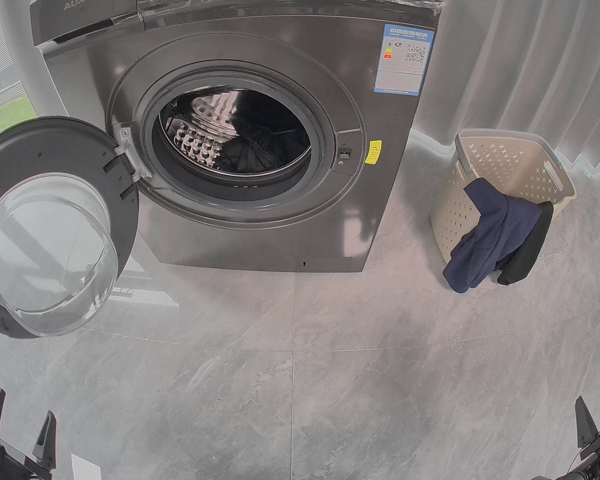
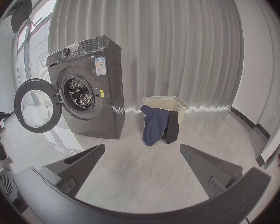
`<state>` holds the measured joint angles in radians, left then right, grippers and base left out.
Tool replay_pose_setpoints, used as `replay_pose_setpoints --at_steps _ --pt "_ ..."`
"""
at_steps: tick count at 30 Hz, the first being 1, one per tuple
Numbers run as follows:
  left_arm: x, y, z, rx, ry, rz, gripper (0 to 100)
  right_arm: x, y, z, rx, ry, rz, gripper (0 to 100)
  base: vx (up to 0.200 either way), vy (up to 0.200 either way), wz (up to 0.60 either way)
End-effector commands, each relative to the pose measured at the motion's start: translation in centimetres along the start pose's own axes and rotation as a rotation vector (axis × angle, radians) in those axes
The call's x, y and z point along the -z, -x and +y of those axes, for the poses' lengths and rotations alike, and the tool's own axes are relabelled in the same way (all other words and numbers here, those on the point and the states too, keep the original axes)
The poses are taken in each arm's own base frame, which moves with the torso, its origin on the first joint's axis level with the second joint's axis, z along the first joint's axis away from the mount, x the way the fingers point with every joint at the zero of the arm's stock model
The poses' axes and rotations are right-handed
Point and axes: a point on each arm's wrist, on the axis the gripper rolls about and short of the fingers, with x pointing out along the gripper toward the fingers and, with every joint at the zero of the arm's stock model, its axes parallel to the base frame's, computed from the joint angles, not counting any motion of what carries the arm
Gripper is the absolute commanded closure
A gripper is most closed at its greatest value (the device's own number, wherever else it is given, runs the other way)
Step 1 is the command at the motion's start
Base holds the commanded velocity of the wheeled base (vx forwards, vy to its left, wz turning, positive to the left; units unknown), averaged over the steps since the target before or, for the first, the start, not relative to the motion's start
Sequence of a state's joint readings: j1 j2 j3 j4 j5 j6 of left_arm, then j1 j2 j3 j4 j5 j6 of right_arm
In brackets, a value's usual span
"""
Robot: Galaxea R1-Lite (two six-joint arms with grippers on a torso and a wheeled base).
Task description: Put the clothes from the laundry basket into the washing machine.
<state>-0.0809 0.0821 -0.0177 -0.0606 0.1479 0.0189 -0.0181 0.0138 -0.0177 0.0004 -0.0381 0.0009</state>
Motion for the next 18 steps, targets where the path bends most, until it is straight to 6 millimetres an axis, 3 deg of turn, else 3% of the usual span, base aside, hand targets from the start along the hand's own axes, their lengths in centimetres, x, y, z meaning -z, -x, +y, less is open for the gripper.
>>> replay_pose_setpoints --at_steps 1,3,6,10,18 --pt "0.55 0.06 0.01 -0.089 -0.024 0.007 0 0.52 -0.02 0.0 0.002 -0.005 0.003 0 0.0 0.0 0.0" --pt "0.59 0.23 -0.06 -0.085 -0.026 -0.013 0 0.52 -0.02 0.0 0.002 -0.007 0.003 0 0.0 0.0 0.0" --pt "1.26 0.57 -0.58 0.136 0.025 -0.002 0 0.52 -0.02 0.0 0.002 -0.008 0.003 0 0.0 0.0 0.0" --pt "1.35 0.57 -0.41 0.056 0.031 0.005 0 0.52 -0.02 0.0 0.004 -0.008 0.003 0 0.0 0.0 0.0" --pt "1.31 0.56 -0.43 0.066 0.031 0.004 0 0.5 -0.02 0.0 0.002 -0.014 0.002 0 0.0 -0.2 0.0"
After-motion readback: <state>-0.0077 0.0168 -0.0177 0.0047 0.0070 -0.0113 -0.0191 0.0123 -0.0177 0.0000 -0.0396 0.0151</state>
